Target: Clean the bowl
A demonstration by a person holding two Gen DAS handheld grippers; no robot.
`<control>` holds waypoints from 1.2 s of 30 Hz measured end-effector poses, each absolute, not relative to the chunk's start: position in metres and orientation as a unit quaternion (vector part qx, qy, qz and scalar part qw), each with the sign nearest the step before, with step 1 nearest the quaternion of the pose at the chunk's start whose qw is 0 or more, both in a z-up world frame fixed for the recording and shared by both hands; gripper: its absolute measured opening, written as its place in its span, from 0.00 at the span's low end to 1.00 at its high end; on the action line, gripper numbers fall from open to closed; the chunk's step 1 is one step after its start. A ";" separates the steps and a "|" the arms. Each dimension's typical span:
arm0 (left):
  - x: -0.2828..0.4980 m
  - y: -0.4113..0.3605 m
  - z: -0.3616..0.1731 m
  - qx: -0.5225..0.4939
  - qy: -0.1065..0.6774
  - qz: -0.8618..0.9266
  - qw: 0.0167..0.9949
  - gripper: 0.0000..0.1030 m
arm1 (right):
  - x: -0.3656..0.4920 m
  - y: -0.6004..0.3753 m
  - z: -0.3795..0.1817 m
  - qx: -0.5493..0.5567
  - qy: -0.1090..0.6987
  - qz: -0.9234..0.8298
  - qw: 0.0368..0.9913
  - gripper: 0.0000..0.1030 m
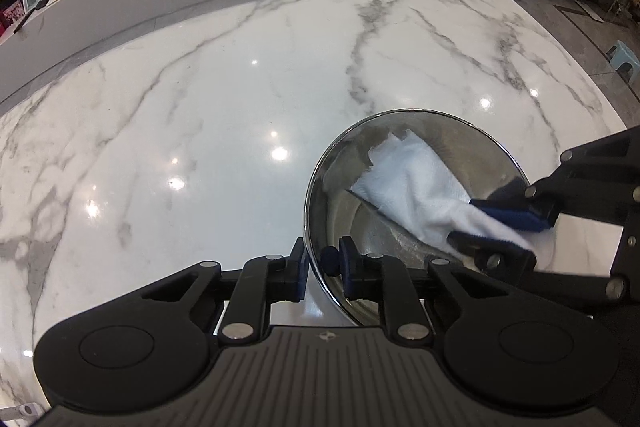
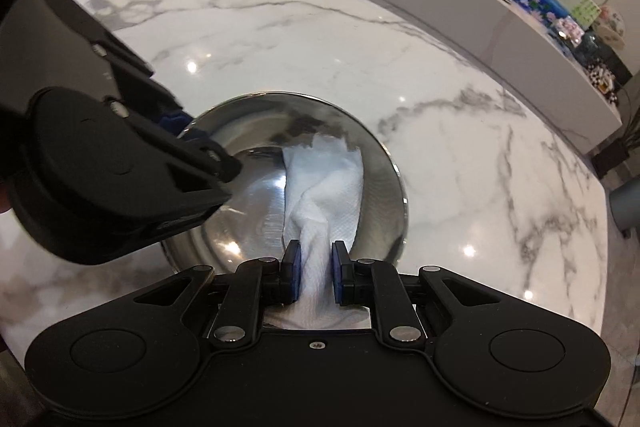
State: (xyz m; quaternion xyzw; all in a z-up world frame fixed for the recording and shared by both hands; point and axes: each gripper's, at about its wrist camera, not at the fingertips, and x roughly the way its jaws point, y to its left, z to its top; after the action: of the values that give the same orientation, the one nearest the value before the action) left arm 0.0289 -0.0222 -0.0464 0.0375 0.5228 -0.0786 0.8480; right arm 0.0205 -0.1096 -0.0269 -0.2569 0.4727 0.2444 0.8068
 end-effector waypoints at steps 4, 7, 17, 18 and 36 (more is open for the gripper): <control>0.029 -0.015 -0.047 0.004 0.530 -0.079 0.844 0.16 | 0.022 -0.111 -0.029 -0.257 0.474 0.243 0.806 0.12; 0.028 -0.008 -0.047 -0.023 0.543 -0.082 0.836 0.24 | 0.025 -0.114 -0.030 -0.251 0.478 0.243 0.806 0.12; 0.028 -0.010 -0.055 -0.054 0.573 -0.125 0.808 0.24 | 0.026 -0.118 -0.031 -0.240 0.480 0.248 0.807 0.12; 0.028 -0.010 -0.055 -0.052 0.571 -0.124 0.810 0.24 | 0.026 -0.118 -0.031 -0.238 0.480 0.250 0.806 0.12; 0.030 -0.014 -0.053 -0.009 0.547 -0.116 0.829 0.17 | 0.025 -0.120 -0.031 -0.158 0.519 0.318 0.778 0.13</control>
State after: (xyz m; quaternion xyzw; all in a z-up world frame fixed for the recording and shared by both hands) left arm 0.0299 -0.0144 -0.0532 -0.0090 0.5470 -0.1164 0.8290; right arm 0.0246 -0.1198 -0.0312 -0.1580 0.5187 0.3181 0.7777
